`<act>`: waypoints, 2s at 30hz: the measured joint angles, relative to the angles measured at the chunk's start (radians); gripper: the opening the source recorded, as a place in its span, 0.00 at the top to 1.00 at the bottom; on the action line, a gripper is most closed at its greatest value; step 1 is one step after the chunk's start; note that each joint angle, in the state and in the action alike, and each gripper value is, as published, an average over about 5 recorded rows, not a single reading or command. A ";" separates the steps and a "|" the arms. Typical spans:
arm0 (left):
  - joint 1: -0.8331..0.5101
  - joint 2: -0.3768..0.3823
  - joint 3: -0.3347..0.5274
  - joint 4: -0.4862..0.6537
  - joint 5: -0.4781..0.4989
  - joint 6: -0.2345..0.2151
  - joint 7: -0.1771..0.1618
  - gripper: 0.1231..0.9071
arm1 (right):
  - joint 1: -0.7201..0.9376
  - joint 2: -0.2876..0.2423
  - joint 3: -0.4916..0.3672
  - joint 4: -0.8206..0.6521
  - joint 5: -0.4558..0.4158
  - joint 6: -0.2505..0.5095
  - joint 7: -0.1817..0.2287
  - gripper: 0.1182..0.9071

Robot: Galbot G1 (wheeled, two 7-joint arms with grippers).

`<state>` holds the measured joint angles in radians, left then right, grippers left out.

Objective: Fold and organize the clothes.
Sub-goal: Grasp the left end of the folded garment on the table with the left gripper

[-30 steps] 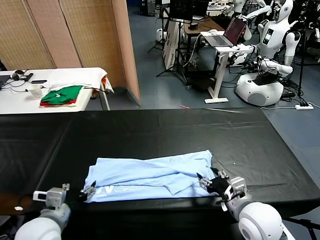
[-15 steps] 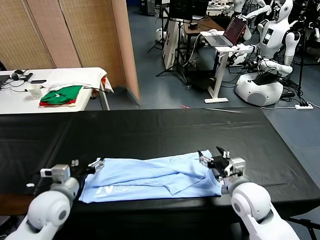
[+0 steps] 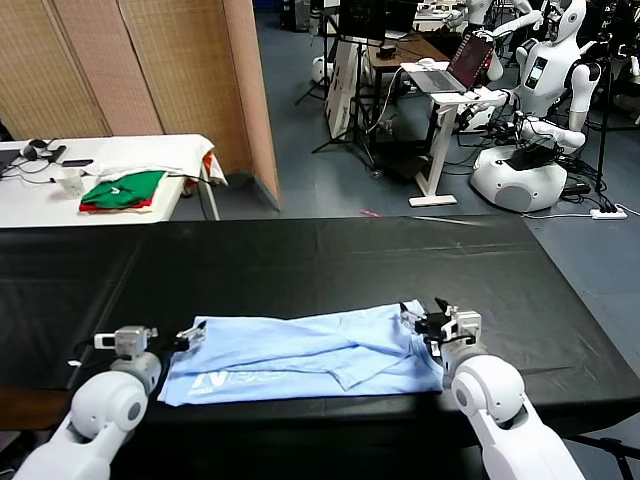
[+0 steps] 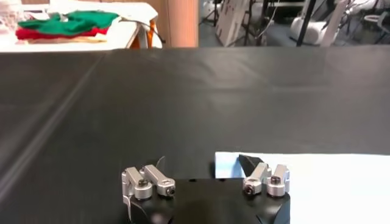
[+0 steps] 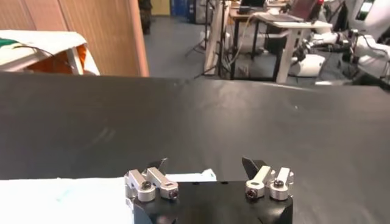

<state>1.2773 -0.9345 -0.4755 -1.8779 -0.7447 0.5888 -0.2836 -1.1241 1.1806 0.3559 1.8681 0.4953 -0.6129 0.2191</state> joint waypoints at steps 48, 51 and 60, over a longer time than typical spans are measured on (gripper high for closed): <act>0.021 -0.048 0.015 -0.015 0.151 -0.095 0.051 0.97 | -0.025 0.093 0.028 -0.052 -0.102 0.067 0.022 0.94; 0.020 -0.051 0.015 -0.008 0.175 -0.104 0.058 0.97 | -0.027 0.098 0.034 -0.051 -0.105 0.071 0.014 0.94; 0.026 -0.061 0.008 -0.014 0.200 -0.116 0.078 0.65 | -0.043 0.082 0.051 -0.012 -0.104 0.070 -0.032 0.49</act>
<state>1.3037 -0.9951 -0.4678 -1.8919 -0.5447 0.4726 -0.2059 -1.1674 1.2631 0.4070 1.8557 0.3911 -0.5425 0.1869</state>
